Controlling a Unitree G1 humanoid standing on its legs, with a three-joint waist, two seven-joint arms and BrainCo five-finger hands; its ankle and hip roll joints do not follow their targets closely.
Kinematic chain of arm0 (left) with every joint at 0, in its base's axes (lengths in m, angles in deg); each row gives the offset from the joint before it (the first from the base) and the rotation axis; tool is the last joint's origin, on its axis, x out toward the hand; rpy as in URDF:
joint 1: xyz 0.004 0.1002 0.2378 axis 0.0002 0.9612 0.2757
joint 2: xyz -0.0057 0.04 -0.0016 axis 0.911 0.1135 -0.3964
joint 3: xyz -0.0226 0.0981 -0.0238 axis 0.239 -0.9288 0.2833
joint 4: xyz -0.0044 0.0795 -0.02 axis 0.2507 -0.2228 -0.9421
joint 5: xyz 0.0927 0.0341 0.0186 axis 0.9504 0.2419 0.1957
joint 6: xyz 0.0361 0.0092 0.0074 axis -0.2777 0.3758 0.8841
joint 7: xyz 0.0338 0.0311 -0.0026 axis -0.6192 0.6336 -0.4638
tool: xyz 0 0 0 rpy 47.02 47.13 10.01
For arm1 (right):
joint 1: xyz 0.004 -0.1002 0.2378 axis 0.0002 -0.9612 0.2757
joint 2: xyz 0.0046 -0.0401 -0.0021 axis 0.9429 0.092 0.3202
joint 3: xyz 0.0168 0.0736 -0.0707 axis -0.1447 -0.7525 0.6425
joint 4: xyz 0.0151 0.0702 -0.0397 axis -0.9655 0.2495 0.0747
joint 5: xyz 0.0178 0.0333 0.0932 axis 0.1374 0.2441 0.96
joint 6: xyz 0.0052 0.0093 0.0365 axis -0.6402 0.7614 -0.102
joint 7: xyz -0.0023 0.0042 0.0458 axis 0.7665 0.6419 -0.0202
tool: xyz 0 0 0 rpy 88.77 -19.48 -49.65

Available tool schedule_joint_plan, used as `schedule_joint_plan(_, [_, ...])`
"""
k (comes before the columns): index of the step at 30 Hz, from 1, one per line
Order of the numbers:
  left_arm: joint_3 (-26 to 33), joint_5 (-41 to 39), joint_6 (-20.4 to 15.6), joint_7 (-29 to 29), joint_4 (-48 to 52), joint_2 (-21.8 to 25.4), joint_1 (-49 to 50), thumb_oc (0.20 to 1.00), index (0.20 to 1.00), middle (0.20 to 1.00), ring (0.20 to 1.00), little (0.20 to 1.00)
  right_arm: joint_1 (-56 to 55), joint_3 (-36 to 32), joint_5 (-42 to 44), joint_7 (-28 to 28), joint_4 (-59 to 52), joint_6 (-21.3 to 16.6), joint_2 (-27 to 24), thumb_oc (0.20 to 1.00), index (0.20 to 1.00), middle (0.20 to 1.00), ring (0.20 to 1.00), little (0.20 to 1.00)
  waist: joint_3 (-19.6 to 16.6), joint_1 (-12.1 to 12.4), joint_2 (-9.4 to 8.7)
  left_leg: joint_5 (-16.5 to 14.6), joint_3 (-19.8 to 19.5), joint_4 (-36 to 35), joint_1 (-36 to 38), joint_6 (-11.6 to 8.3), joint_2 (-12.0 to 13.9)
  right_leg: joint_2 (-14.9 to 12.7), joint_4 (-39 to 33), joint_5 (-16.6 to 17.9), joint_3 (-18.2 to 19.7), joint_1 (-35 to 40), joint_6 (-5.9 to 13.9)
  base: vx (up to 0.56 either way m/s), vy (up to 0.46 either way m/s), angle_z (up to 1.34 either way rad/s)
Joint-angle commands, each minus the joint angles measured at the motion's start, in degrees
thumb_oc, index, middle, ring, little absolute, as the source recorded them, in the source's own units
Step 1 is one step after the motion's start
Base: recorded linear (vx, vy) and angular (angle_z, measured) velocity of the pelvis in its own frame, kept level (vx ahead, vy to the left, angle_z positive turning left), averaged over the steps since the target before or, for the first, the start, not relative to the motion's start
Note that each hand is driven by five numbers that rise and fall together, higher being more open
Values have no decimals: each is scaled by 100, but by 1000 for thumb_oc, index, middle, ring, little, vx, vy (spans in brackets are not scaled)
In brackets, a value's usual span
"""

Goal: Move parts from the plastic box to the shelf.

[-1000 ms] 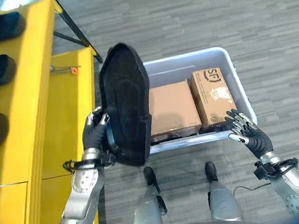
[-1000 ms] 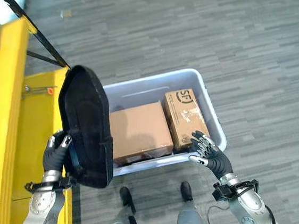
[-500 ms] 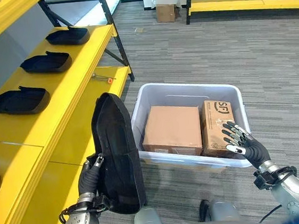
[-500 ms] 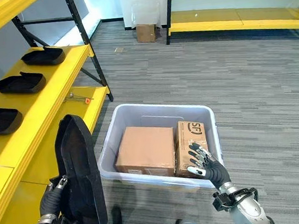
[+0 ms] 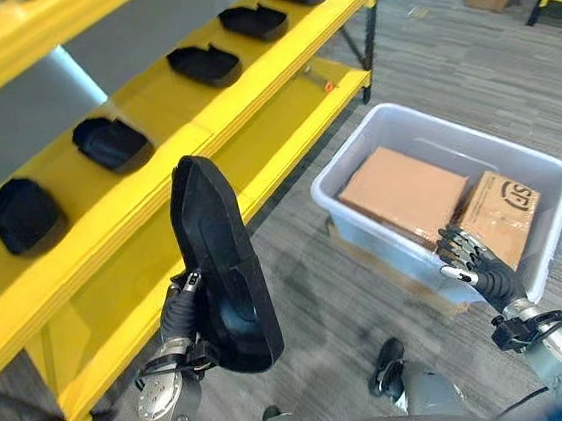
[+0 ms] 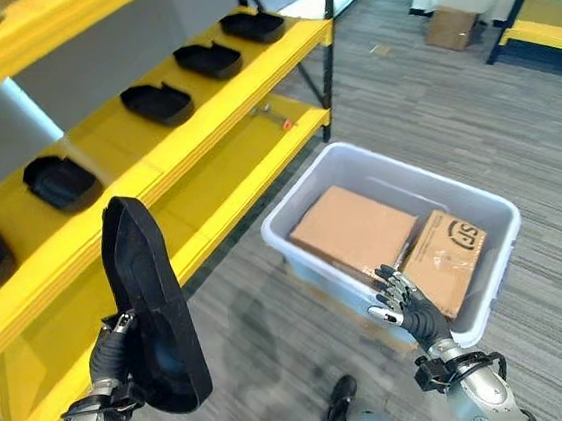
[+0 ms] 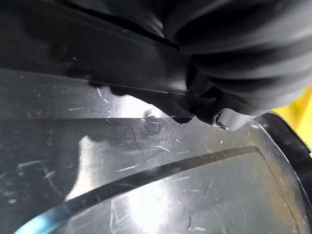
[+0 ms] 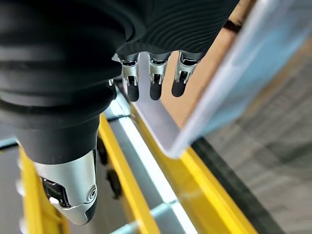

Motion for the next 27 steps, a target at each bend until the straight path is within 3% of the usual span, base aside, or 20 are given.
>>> schedule_joint_plan(1, [573,-39,-381,89,671,263,344,200,200,200,200,200,-181,-145,55,-104,-265,-139,49,1000,1000,1000,1000,1000,-152,93,-112,918,-411,-4,-454,-97,63,-430,-269,-313,607,1211,591,68,188,1])
schedule_joint_plan(5, [644,19,-376,79,703,338,361,200,200,200,200,200,-271,-160,26,-175,-302,-76,153,1000,1000,1000,1000,1000,-152,179,-220,493,-601,112,-577,27,-262,-719,-517,7,468,1465,818,88,238,70])
schedule_joint_plan(6, [694,70,-374,64,733,381,369,200,200,200,200,200,-282,-140,10,-233,-358,-41,215,1000,1000,1000,1000,1000,-143,214,-286,317,-721,243,-658,113,-448,-845,-680,178,473,1572,931,100,301,46])
schedule_joint_plan(8, [696,99,-368,46,742,419,348,200,200,200,200,200,-266,-111,5,-247,-366,-26,239,1000,1000,1000,1000,1000,-131,240,-323,232,-777,312,-707,167,-564,-932,-755,307,465,1625,995,83,277,20])
schedule_joint_plan(11, [837,123,-395,46,862,574,356,200,200,200,200,200,-183,-22,-81,-272,-370,29,390,1000,1000,1000,1000,1000,-71,307,-492,-149,-969,619,-997,467,-1120,-1203,-1078,959,761,1673,1246,66,303,5])
schedule_joint_plan(12, [843,123,-393,45,865,580,356,200,200,200,200,200,-177,-16,-83,-272,-365,28,398,1000,1000,1000,1000,1000,-77,304,-505,-160,-969,638,-1014,479,-1133,-1214,-1090,978,761,1669,1259,58,265,22])
schedule_joint_plan(14, [857,214,-412,-42,849,709,226,200,200,200,200,200,-128,37,-89,-212,-309,23,572,1000,1000,1000,1000,1000,-88,246,-498,-245,-1122,612,-1076,680,-1421,-1262,-929,1197,1234,1544,1269,80,285,22])
schedule_joint_plan(15, [857,216,-412,-44,848,713,224,200,200,200,200,200,-125,38,-90,-212,-307,21,576,1000,1000,1000,1000,1000,-92,258,-508,-248,-1109,611,-1080,687,-1429,-1276,-909,1194,1256,1519,1276,83,375,51])
schedule_joint_plan(16, [779,243,-433,-78,782,793,130,200,200,200,200,200,-100,74,-58,-181,-293,31,651,1000,1000,1000,1000,1000,-86,98,-472,-127,-1229,507,-1061,824,-1612,-1051,-706,1267,2092,1210,1087,73,287,52])
schedule_joint_plan(18, [639,264,-436,-106,672,876,-43,200,200,200,200,200,-64,120,22,-188,-268,46,699,1000,1000,1000,1000,1000,-56,-145,-399,-25,-1506,399,-1001,882,-1696,-354,-391,956,3118,820,910,120,298,59])
schedule_joint_plan(20, [591,355,-402,-90,654,877,-76,200,200,200,200,200,-90,165,95,-232,-258,66,694,1000,1000,1000,1000,1000,-9,-222,-398,37,-1591,273,-883,915,-1657,273,-194,346,3247,622,722,107,141,64])
schedule_joint_plan(21, [587,380,-388,-71,674,861,-56,200,200,200,200,200,-130,168,121,-262,-251,74,675,1000,1000,1000,1000,1000,-14,-246,-407,58,-1601,200,-828,923,-1657,451,-174,211,3204,539,675,91,65,42])
schedule_joint_plan(22, [596,400,-365,-53,676,857,-33,200,200,200,200,200,-170,182,145,-284,-246,81,661,1000,1000,1000,1000,1000,-24,-251,-437,83,-1584,95,-756,926,-1666,544,-300,175,3073,551,639,88,17,27])
schedule_joint_plan(25, [580,351,-353,-46,679,779,11,200,200,200,200,200,-181,213,188,-305,-175,87,650,1000,1000,1000,1000,1000,-80,-329,-519,138,-1666,-80,-624,893,-1710,1044,-837,251,3302,399,646,105,-32,7])
schedule_joint_plan(27, [573,356,-362,-57,649,719,21,200,200,200,200,200,-149,244,172,-319,-154,93,620,1000,1000,1000,1000,1000,-59,-350,-544,142,-1710,-147,-505,861,-1731,1145,-1179,435,3317,289,680,108,-40,8])
